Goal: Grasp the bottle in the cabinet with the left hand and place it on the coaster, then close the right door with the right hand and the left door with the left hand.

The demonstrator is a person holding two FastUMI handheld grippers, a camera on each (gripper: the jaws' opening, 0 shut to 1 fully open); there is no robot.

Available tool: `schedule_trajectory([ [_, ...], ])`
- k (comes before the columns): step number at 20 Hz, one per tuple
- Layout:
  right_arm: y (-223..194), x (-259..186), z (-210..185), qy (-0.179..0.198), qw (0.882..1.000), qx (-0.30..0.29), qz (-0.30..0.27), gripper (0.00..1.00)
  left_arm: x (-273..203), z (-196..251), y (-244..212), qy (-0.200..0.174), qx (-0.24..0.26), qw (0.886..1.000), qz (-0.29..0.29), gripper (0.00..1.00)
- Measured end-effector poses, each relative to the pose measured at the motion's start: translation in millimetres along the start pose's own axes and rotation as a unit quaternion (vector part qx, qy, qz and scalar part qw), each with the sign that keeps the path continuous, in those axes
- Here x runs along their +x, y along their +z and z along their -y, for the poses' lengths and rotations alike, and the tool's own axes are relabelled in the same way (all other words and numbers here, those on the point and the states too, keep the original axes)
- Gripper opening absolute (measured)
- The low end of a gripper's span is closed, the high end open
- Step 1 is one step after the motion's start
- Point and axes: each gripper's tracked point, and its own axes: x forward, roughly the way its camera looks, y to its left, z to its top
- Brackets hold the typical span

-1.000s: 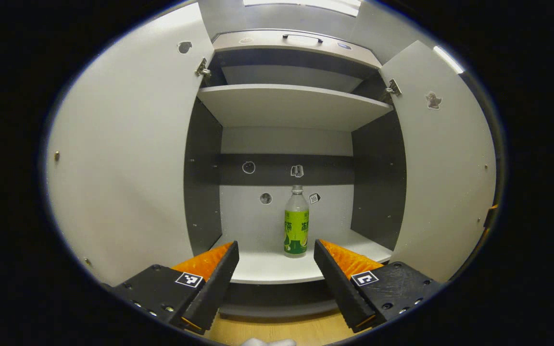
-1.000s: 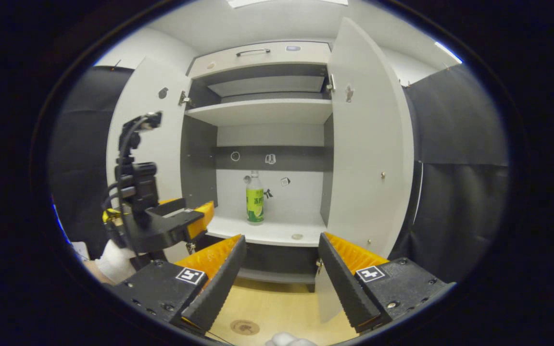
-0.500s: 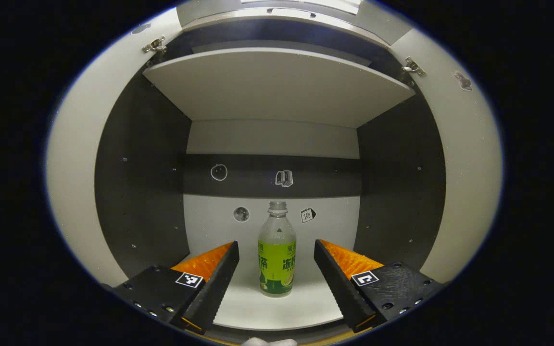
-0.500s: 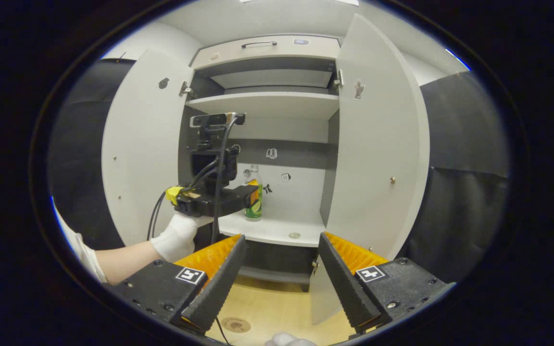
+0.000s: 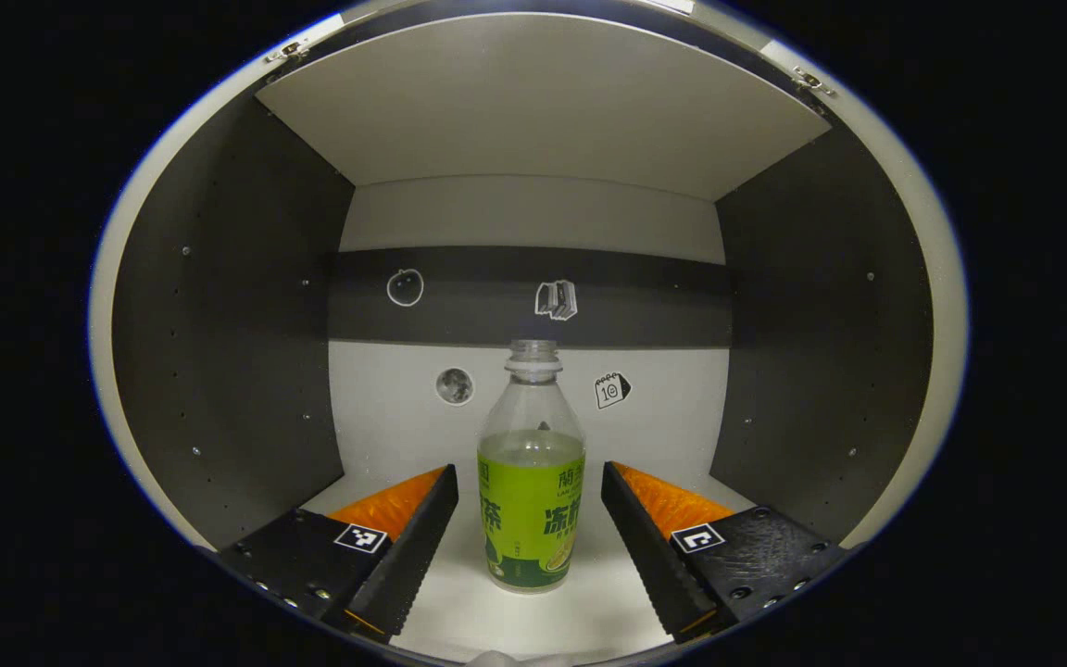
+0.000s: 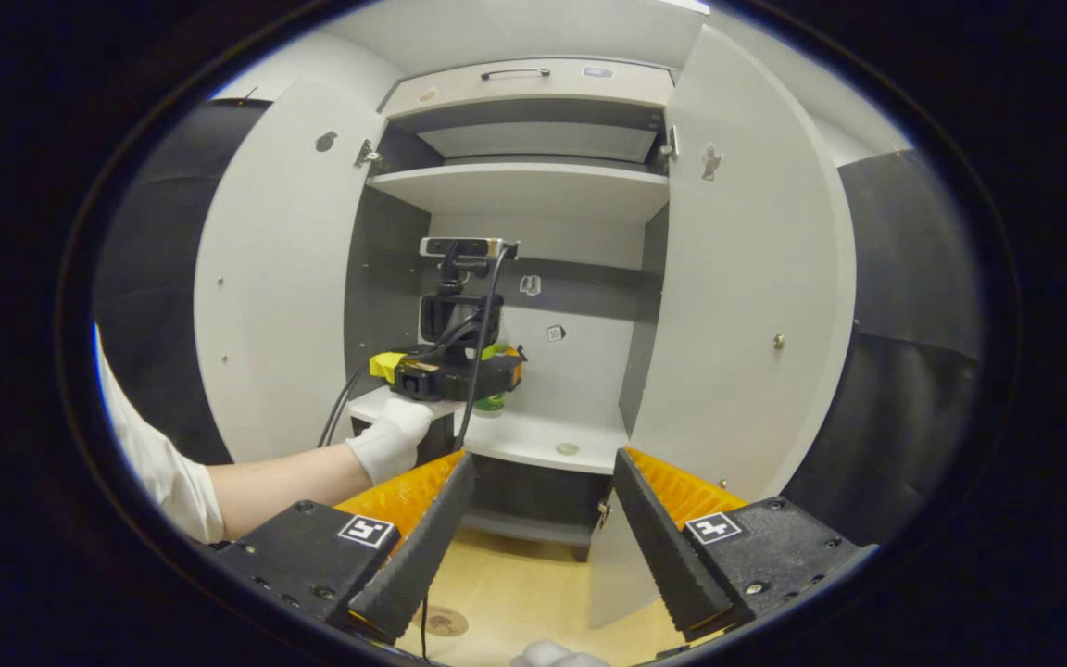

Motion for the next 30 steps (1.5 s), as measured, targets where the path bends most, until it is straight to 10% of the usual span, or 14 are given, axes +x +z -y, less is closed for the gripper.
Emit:
schedule_trajectory([
  [9, -3.3, 0.9, 7.8, -0.006, 1.0, 0.005, -0.006, 0.96, 5.3, -8.7, -4.1, 0.012, 0.009, 1.0, -0.011, 0.77],
  [30, -19.1, -39.5, 14.8, -0.033, 0.998, 0.057, 0.0, 0.95, -214.9, -11.0, 51.0, -0.076, 0.033, 0.993, 0.08, 0.76],
])
